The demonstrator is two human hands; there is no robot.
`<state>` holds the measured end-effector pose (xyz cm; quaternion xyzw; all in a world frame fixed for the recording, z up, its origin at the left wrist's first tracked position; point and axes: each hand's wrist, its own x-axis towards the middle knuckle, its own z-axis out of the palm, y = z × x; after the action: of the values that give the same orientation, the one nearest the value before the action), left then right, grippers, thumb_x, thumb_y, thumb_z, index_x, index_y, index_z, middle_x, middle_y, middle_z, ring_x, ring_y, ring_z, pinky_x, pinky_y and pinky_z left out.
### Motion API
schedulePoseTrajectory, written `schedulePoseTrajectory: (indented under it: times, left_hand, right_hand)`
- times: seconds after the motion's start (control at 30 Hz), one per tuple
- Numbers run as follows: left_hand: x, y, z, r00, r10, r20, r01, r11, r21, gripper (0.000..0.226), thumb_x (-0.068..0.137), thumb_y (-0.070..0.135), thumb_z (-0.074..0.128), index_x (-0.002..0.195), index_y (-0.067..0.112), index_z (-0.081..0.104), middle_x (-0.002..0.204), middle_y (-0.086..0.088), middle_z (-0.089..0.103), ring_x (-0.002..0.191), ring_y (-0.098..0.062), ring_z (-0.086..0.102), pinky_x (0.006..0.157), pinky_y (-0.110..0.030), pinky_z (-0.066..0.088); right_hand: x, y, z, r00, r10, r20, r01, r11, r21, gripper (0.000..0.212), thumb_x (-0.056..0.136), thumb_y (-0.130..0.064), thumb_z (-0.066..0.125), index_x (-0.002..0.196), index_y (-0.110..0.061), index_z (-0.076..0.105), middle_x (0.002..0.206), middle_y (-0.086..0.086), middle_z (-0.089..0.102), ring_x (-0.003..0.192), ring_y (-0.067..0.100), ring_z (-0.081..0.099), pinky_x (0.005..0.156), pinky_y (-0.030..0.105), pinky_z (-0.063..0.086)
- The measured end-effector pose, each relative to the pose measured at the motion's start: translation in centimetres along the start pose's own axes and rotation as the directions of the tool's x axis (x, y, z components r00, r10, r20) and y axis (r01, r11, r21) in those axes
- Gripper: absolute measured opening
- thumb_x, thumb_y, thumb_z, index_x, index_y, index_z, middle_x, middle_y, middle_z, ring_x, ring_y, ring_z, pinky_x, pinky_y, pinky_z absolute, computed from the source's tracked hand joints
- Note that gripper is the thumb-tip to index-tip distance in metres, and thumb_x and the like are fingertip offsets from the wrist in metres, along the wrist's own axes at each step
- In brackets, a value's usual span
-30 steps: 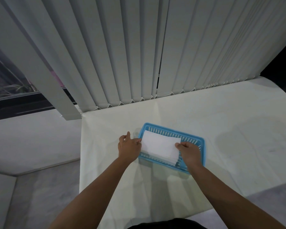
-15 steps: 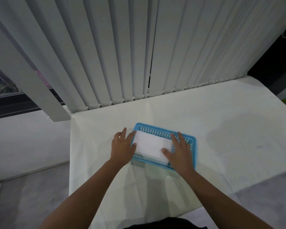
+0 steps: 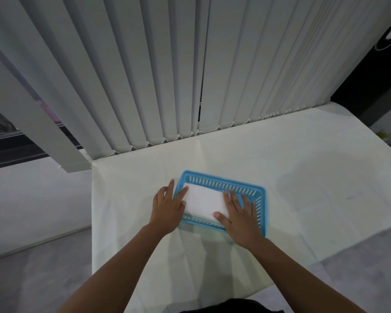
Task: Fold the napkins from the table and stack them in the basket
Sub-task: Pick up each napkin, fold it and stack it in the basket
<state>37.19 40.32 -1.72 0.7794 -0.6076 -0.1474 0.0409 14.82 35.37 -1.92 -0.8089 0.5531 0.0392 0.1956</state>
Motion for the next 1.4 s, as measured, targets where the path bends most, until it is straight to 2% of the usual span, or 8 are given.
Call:
schedulePoseTrajectory:
  times: [0.2,0.3,0.43,0.6,0.73,1.0,1.23,1.4]
  left_hand:
    - [1.7,-0.4,-0.7,0.991,-0.096,-0.092,0.056,0.927,-0.371,0.049,0.099,0.035,0.038,0.146,0.023,0.031,0.155,-0.003,0.028,0.139,-0.025,0.026,0.116,-0.040,0.025]
    - [3.0,-0.9,-0.7,0.980,-0.194,0.052,0.187,0.791,-0.583,0.052,0.099,0.038,0.038,0.146,0.017,0.031,0.151,-0.007,0.036,0.138,-0.025,0.034,0.116,-0.039,0.026]
    - [3.2,0.5,-0.5,0.967,-0.164,0.193,0.253,0.656,-0.711,0.046,0.100,0.034,0.038,0.142,0.016,0.035,0.137,-0.009,0.052,0.122,-0.028,0.051,0.100,-0.033,0.037]
    - [2.9,1.8,0.1,0.963,-0.192,0.189,0.267,0.578,-0.771,0.058,0.095,0.038,0.049,0.145,0.017,0.026,0.142,-0.005,0.045,0.126,-0.024,0.049,0.103,-0.032,0.035]
    - [3.1,2.7,-0.1,0.961,-0.213,0.177,0.271,0.585,-0.765,0.058,0.097,0.036,0.047,0.146,0.016,0.025,0.144,-0.004,0.043,0.128,-0.023,0.047,0.101,-0.030,0.033]
    - [6.4,6.6,-1.3,0.962,-0.237,0.135,0.251,0.572,-0.781,0.070,0.094,0.044,0.049,0.150,0.016,0.018,0.155,-0.004,0.030,0.139,-0.023,0.037,0.116,-0.039,0.028]
    - [12.1,15.1,-1.1,0.951,-0.291,0.106,0.262,0.576,-0.774,0.074,0.093,0.046,0.050,0.151,0.018,0.015,0.155,-0.005,0.029,0.138,-0.025,0.037,0.116,-0.042,0.029]
    - [17.3,23.8,0.0,0.939,-0.330,0.099,0.275,0.544,-0.793,0.073,0.092,0.046,0.051,0.150,0.018,0.017,0.153,-0.005,0.032,0.136,-0.027,0.039,0.114,-0.045,0.032]
  right_hand:
    - [-1.7,1.6,-0.6,0.944,0.218,-0.248,-0.172,0.966,0.193,0.091,0.080,-0.079,0.005,0.153,-0.025,0.012,0.163,0.006,0.005,0.148,0.031,0.008,0.120,0.043,0.004]
    - [-2.1,2.1,-0.6,0.885,0.412,-0.216,-0.343,0.891,0.297,0.077,0.093,-0.061,0.034,0.154,-0.020,0.011,0.162,0.011,0.002,0.146,0.034,0.009,0.120,0.043,0.006]
    - [-2.1,2.4,0.0,0.834,0.547,-0.067,-0.429,0.721,0.544,0.081,0.094,-0.054,0.044,0.154,-0.017,0.004,0.162,0.013,0.001,0.146,0.038,0.014,0.115,0.047,0.017]
    - [-2.0,2.2,0.0,0.828,0.556,-0.072,-0.391,0.665,0.637,0.083,0.093,-0.050,0.049,0.154,-0.015,0.005,0.160,0.012,0.013,0.143,0.030,0.027,0.111,0.045,0.027]
    - [-1.4,2.8,-0.7,0.826,0.558,-0.085,-0.388,0.671,0.632,0.079,0.094,-0.050,0.047,0.153,-0.016,0.007,0.156,0.013,0.023,0.138,0.030,0.036,0.106,0.044,0.034]
    - [2.0,6.7,-4.2,0.844,0.528,-0.093,-0.360,0.687,0.631,0.077,0.094,-0.051,0.046,0.153,-0.017,0.011,0.151,0.013,0.030,0.134,0.032,0.040,0.104,0.046,0.036]
    - [7.2,15.0,-9.1,0.877,0.470,-0.101,-0.307,0.709,0.635,0.074,0.093,-0.054,0.045,0.152,-0.019,0.016,0.144,0.011,0.039,0.125,0.030,0.048,0.099,0.044,0.040]
    - [12.8,25.2,-13.2,0.911,0.402,-0.094,-0.260,0.734,0.628,0.083,0.078,-0.077,0.041,0.141,-0.025,0.030,0.129,0.005,0.053,0.109,0.023,0.058,0.091,0.048,0.051]
